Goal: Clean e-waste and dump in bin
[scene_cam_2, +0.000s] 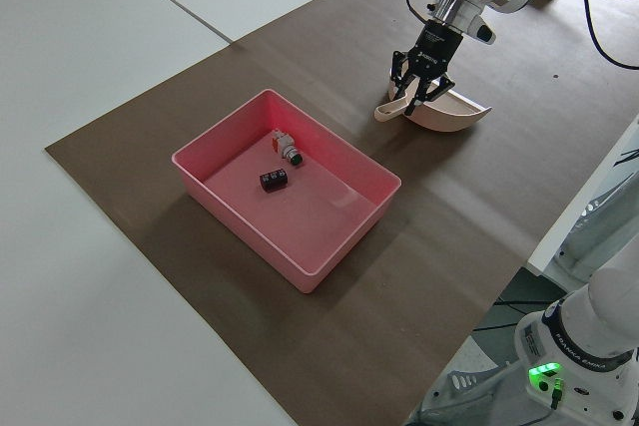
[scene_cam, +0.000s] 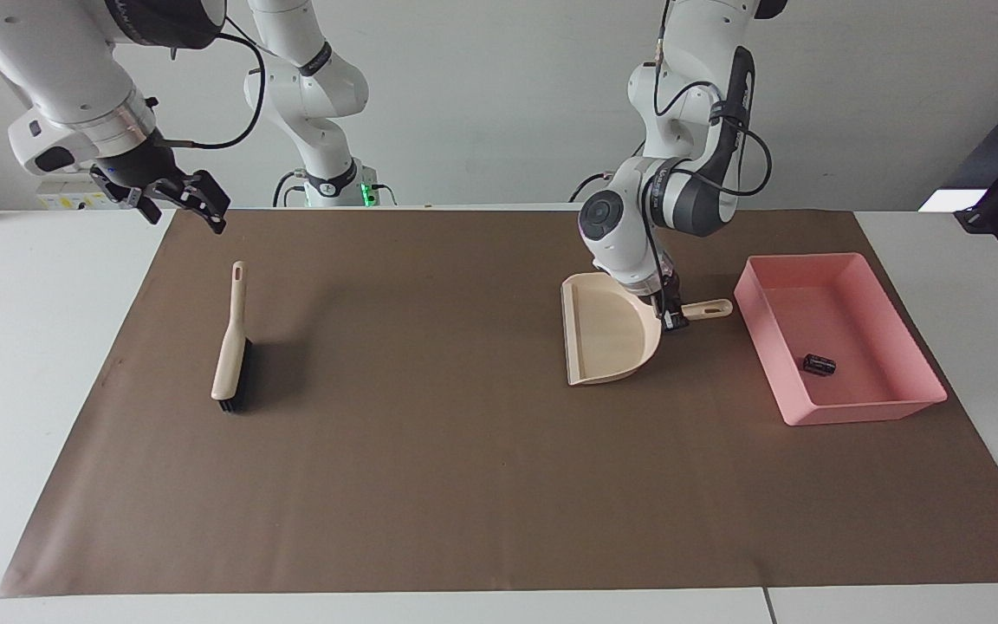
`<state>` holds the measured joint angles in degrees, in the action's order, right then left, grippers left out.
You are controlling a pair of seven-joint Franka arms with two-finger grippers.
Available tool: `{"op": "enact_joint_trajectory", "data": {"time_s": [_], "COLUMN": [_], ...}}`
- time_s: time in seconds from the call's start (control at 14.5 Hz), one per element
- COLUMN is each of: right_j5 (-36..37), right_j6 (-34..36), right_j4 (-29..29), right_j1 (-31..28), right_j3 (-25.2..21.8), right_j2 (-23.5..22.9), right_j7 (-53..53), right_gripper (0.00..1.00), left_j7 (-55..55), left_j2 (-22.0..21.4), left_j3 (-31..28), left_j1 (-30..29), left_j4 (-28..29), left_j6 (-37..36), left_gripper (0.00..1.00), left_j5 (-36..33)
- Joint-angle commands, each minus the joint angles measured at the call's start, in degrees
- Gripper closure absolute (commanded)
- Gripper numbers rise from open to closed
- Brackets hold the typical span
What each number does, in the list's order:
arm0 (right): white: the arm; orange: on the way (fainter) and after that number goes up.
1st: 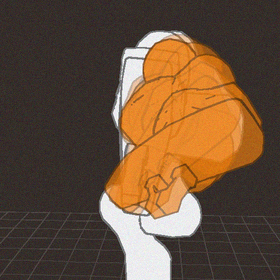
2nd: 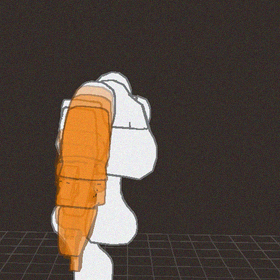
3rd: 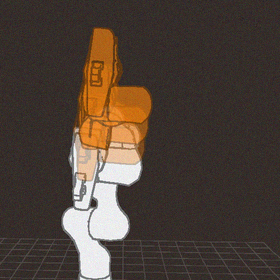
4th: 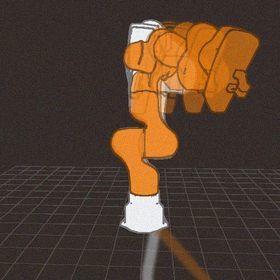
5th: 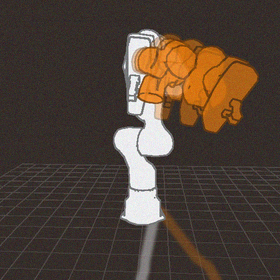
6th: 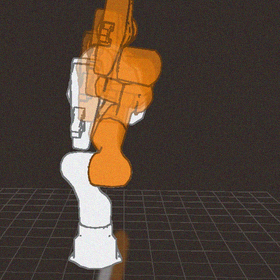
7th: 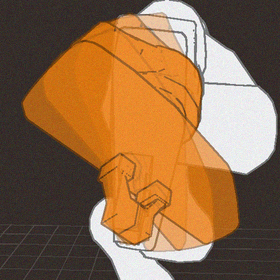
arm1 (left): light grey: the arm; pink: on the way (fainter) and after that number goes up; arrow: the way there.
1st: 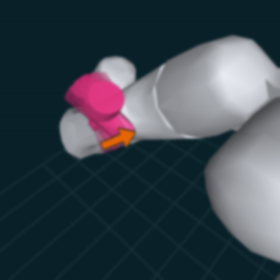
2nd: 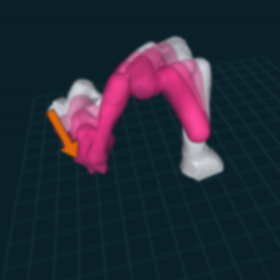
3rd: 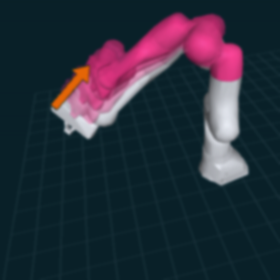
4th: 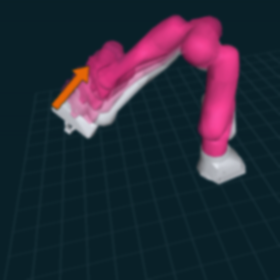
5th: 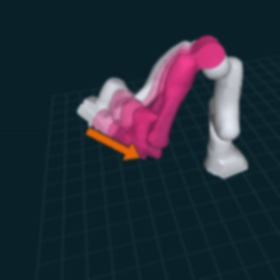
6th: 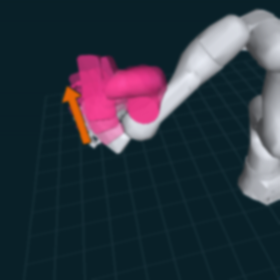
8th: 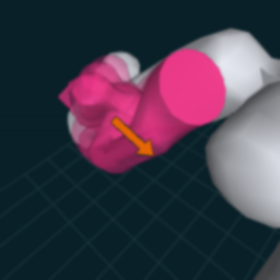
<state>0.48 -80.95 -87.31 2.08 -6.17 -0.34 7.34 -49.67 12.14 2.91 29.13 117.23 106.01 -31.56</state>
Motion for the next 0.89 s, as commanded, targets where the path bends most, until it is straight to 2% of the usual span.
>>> {"op": "enact_joint_trajectory", "data": {"time_s": [0.0, 0.28, 0.34, 0.55, 0.83], "right_j5": [-0.7, 0.0, 0.0, 1.9, 1.3], "right_j6": [-1.1, -2.7, -3.5, -4.4, -3.9], "right_j4": [-2.0, -3.6, -3.5, -3.0, -2.9], "right_j1": [0.1, 0.1, 0.1, 0.2, 0.2], "right_j3": [-0.2, -0.1, -0.2, -0.1, 0.0], "right_j2": [1.6, 2.3, 2.3, 1.9, 2.0], "right_j7": [-1.8, -3.8, -4.6, -5.0, -4.4], "right_gripper": [0.00, 0.00, 0.00, 0.00, 0.00], "left_j7": [1.2, 1.2, 1.2, 1.3, 1.3], "left_j2": [-0.4, -0.5, -0.5, -1.5, -6.8], "left_j3": [-1.2, -1.2, -1.2, -1.2, -1.2], "left_j1": [1.6, 1.8, 1.8, 1.5, -1.3], "left_j4": [2.5, 3.2, 2.9, 2.5, 2.5], "left_j6": [3.8, 4.2, 3.9, 3.2, 1.7], "left_gripper": [1.00, 1.00, 0.92, 0.58, 0.29], "left_j5": [0.7, 0.7, 0.7, 0.7, 0.8]}}
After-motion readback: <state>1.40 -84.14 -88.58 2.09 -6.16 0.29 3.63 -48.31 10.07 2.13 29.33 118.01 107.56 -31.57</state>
